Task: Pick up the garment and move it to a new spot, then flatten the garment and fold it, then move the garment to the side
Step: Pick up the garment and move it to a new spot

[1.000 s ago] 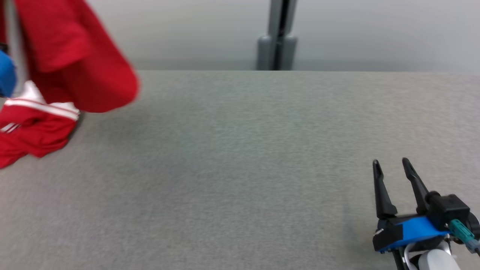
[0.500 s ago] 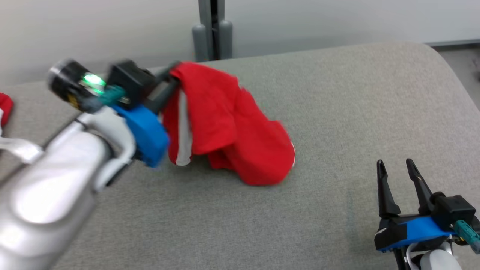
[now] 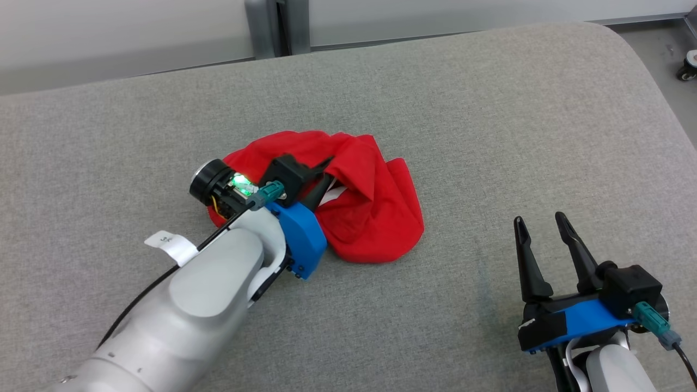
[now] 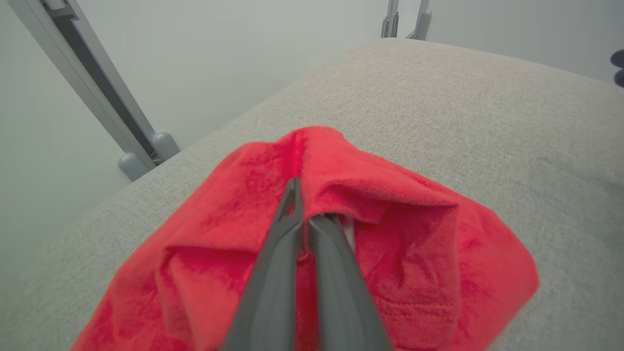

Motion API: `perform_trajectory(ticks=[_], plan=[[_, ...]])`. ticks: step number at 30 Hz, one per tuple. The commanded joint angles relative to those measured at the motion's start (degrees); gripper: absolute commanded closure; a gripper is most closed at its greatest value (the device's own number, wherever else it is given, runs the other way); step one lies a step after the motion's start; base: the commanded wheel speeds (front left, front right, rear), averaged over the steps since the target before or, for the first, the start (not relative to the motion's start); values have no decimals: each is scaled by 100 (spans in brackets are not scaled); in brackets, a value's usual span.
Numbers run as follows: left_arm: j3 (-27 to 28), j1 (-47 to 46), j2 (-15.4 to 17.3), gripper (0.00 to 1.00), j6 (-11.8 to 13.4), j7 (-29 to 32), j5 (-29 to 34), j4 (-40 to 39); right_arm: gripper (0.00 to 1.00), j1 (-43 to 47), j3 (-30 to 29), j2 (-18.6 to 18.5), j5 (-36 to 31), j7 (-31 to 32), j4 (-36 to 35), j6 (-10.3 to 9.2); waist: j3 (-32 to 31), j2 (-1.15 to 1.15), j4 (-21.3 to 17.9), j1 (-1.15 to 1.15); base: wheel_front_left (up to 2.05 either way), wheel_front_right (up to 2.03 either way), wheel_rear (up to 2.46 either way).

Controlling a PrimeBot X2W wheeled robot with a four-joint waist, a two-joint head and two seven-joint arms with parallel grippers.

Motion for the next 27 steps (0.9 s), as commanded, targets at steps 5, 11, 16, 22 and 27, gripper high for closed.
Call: perform_trajectory(ticks=[5, 11, 16, 22, 27], plan=[[-14, -159, -323, 0, -2, -449, -56, 464, 0, -35, -28, -21, 13, -4, 42, 0, -17, 0, 83, -1, 0, 0, 0], [76, -97, -504, 0, -3, -671, -283, 615, 0, -22, -150, -22, -74, -4, 71, 0, -194, 0, 304, -1, 0, 0, 0], [250, 207, -536, 0, -2, -733, -464, 525, 0, 128, -282, -22, -141, -4, 114, 0, -470, 0, 574, -1, 0, 0, 0], [836, 880, -435, 0, 149, -738, -567, 51, 0, 336, -399, -22, -230, -4, 148, 0, -838, 0, 876, -1, 0, 0, 0], [1427, 1696, -223, 0, 372, -739, -414, -474, 0, 495, -465, -22, -222, -4, 117, 0, -1076, 0, 1088, -1, 0, 0, 0]])
